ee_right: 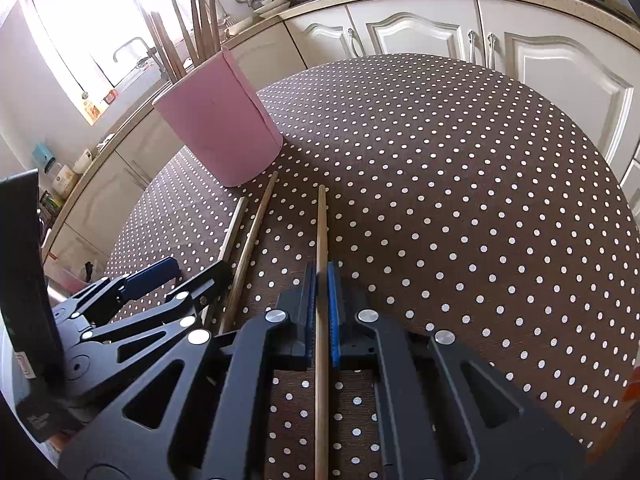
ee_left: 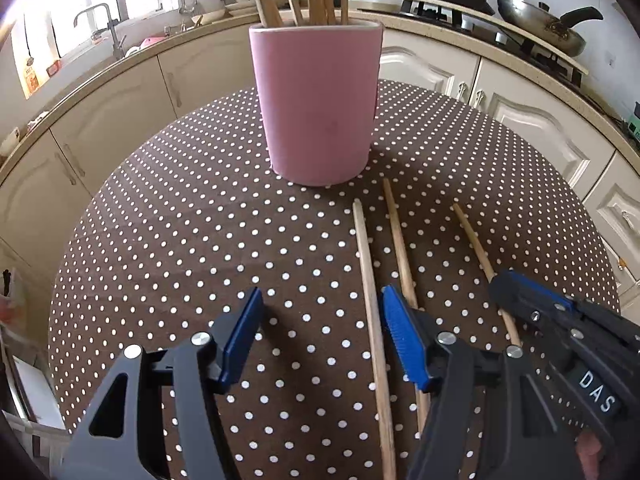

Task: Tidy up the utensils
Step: 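Close the right tool on a loose chopstick while the left tool closes on another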

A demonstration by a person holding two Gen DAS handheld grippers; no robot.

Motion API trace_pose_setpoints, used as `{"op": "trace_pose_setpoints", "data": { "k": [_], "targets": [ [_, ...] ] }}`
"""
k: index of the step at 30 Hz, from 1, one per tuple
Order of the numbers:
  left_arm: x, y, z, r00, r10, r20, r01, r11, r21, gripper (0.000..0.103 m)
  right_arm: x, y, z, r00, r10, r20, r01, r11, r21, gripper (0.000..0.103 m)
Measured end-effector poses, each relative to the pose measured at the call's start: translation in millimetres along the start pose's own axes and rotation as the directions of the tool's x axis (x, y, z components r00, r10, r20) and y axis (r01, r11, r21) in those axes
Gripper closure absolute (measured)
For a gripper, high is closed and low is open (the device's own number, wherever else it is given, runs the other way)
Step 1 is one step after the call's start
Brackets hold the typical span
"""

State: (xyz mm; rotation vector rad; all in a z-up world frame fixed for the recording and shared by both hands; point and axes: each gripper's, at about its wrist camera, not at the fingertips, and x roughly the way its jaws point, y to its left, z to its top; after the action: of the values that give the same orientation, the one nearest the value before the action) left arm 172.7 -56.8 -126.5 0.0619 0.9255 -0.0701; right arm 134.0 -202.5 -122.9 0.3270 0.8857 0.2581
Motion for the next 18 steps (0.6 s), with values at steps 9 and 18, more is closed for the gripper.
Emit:
{"op": "trace_pose_setpoints", "data": {
  "k": [9,18],
  "targets": [
    [-12.8,8.8,-10.1,0.998,-0.049,0.031,0.049,0.999,0.0,0.097,-3.5,5.3,-0.9,1.0,-0.013,0.014,0.014,1.0,-0.021,0.097],
    [-42.8,19.2,-16.3,0.989,-0.093,0.114,0.094,0.996,-0.006,0.097,-25.8,17.7,-4.0,0.996,-0.038,0.081,0.042,0.998,-0.05,0.097]
  ]
}}
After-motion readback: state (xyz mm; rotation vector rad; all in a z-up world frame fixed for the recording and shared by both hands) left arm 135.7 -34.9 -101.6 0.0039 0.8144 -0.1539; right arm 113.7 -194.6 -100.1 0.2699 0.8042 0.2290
